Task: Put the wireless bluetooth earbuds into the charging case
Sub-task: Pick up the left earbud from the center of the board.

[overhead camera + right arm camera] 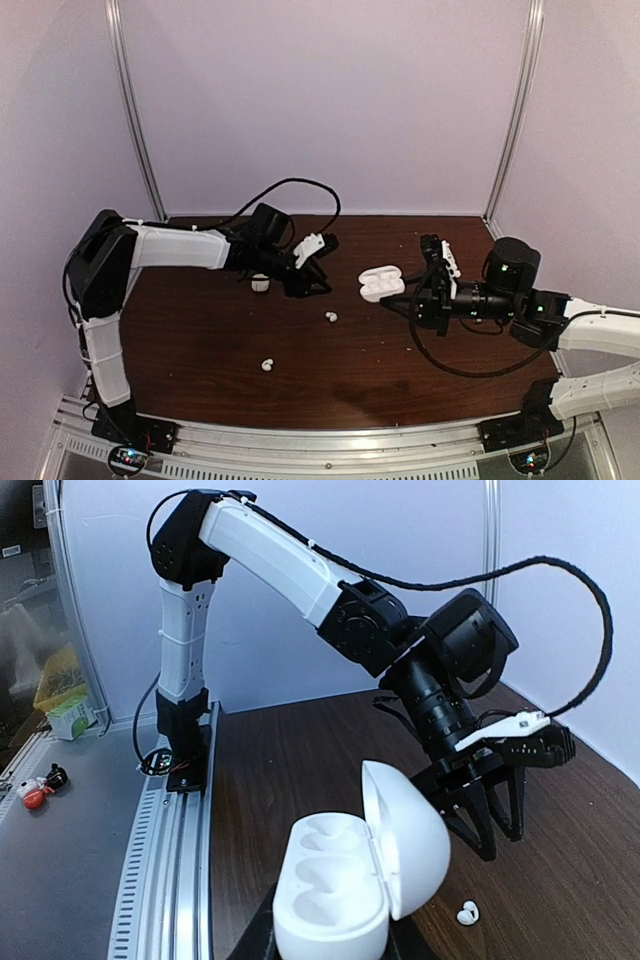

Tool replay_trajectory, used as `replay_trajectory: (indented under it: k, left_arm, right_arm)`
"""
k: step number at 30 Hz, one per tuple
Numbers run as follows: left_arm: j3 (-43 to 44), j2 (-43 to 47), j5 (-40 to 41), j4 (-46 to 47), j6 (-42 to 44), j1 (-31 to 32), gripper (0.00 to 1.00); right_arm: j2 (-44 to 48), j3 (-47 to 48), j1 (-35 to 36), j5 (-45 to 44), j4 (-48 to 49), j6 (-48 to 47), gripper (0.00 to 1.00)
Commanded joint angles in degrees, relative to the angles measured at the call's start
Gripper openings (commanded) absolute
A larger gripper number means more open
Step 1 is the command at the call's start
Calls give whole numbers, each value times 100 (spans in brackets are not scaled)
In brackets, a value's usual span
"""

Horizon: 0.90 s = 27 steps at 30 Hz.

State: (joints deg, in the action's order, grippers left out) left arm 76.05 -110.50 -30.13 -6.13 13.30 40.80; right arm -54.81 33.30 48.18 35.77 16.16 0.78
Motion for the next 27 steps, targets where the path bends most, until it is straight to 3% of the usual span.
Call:
replay_trajectory:
  k: [1, 6, 12, 19, 27]
  left_arm:
    - [749, -531, -491, -1013, 1025, -28, 40]
    - [1640, -1330, -788, -1525, 1632, -63, 35]
    - [2063, -1841, -483, -1712, 1935, -72, 32]
    - [1951, -1968, 72, -1503, 1746, -116, 28]
    - [1382, -1706, 80, -1369, 1613, -99, 26]
  right_arm:
    - [102, -79, -62, 117, 76, 134, 0]
    - [101, -118, -71, 136, 123, 168, 0]
    - [183, -132, -81, 99, 88, 185, 0]
    - [201, -134, -81, 99, 71, 186, 0]
    - [143, -138, -81, 117, 85, 164, 0]
